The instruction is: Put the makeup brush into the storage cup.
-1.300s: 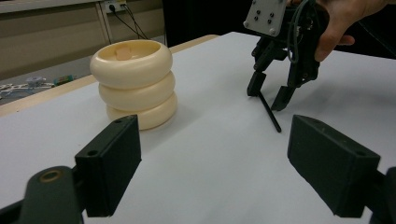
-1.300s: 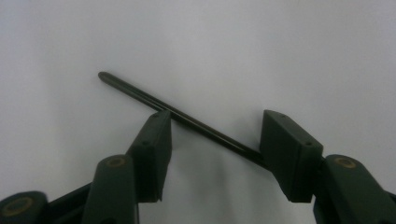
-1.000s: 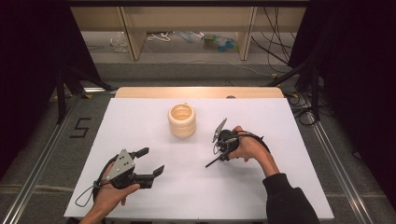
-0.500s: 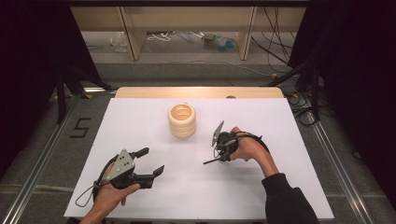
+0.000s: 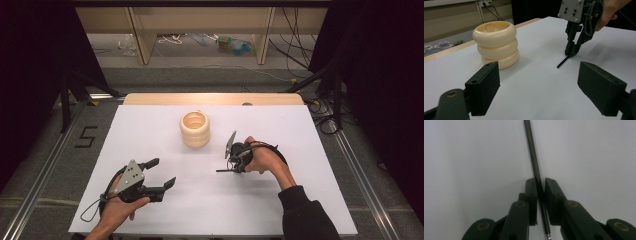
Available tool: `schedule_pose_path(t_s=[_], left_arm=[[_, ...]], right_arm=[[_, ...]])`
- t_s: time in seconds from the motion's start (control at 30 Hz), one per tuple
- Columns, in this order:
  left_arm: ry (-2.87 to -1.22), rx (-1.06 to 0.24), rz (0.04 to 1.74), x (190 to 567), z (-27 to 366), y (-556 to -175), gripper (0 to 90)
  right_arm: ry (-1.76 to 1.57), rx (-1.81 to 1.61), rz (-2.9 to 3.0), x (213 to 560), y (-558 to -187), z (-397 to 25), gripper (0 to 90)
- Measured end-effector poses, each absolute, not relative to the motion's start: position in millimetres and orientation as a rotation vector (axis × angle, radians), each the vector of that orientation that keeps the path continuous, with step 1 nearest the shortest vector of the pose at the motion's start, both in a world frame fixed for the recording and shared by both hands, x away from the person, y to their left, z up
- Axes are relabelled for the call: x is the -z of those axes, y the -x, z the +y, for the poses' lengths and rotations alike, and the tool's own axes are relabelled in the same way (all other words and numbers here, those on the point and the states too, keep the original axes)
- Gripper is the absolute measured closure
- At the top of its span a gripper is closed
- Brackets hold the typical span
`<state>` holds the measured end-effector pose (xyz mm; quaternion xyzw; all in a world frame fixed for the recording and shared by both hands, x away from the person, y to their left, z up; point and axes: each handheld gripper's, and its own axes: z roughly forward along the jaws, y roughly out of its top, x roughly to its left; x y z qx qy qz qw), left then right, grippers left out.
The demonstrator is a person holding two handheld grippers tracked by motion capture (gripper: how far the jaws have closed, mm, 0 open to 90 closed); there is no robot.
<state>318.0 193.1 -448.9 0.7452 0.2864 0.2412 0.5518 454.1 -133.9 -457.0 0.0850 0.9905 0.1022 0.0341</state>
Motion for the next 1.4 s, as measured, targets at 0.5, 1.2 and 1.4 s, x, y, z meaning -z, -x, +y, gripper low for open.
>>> schedule_pose_path(t_s=[0.5,1.2,1.4], left_arm=[[-1.767,-0.571,0.676,449,193,-318,18.1],[-1.759,-0.571,0.677,448,194,-318,18.4],[-1.766,-0.575,0.671,448,194,-318,18.5]], right_arm=[[-0.237,-0.278,3.049,457,-452,-130,84.5],[-0.199,-0.249,3.003,447,-446,-125,85.5],[-0.169,-0.313,2.946,428,-436,-124,85.5]])
